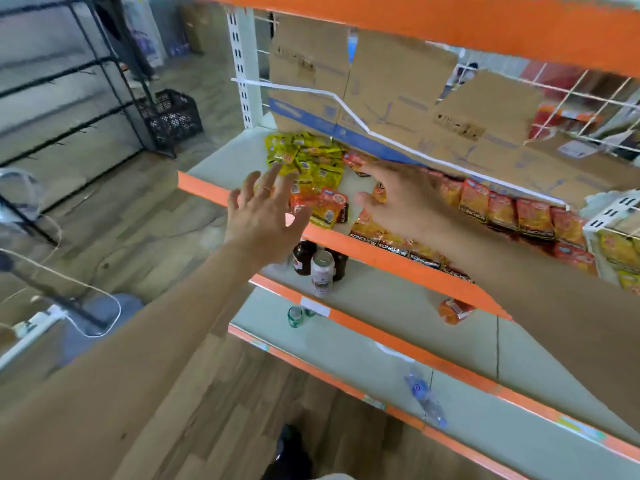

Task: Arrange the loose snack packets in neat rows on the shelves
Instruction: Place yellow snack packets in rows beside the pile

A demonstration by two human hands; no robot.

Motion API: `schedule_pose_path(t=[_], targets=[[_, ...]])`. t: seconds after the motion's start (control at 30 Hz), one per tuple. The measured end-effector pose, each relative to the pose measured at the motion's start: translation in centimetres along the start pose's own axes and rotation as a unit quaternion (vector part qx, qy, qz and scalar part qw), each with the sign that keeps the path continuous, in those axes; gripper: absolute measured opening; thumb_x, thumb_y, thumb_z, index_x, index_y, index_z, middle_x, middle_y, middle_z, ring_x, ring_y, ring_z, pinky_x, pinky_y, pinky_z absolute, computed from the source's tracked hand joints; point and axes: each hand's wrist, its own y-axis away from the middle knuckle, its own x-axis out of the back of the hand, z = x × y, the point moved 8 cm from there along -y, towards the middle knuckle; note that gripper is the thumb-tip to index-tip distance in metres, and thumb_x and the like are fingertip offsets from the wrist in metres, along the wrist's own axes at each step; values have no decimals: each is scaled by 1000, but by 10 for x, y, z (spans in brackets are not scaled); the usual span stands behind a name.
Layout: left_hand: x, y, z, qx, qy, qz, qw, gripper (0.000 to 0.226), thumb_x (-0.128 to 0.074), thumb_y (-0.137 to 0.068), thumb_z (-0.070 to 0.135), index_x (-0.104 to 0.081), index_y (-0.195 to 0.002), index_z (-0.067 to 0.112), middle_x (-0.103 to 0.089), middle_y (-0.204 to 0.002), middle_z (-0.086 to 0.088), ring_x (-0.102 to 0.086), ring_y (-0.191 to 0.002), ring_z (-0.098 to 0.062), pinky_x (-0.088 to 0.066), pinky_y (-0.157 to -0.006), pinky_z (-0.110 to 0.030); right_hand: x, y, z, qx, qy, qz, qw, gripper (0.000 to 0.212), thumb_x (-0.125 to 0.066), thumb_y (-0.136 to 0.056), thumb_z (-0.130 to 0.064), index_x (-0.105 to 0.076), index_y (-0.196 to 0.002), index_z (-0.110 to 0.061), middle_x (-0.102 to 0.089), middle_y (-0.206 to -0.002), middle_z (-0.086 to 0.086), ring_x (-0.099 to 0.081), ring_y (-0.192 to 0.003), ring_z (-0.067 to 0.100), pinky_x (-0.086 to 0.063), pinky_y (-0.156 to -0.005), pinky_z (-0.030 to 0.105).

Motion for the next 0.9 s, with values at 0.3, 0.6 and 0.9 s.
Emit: schedule_pose_path(t=[0.3,0.6,0.9], targets=[[-18,-51,-57,-26,-33,-32,999,61,-46,-97,55,-32,-151,30,-23,-164,4,-21,-148,-30,-22,-116,-53,-40,-66,-9,-6,-1,-36,999,56,-56,-99,-40,-45,-147,-15,-47,-150,10,-40,-140,27,-31,-111,38],[-62,-73,-71,-13,7,-103,995,55,-47,-99,44,-34,-150,28,-32,-158,4,-25,-145,-27,-31,-109,-51,-93,-93,22,-43,5,-100,994,54,-50,-97,-46,-44,-146,-23,-42,-152,3,-42,-135,37,-32,-108,64],[-86,-101,-59,-6,10,-154,988,60,-48,-99,38,-27,-155,29,-34,-159,0,-23,-146,-28,-25,-113,-49,-112,-143,43,-18,24,-150,988,57,-56,-91,-23,-44,-147,-22,-56,-138,11,-50,-128,31,-44,-101,52]])
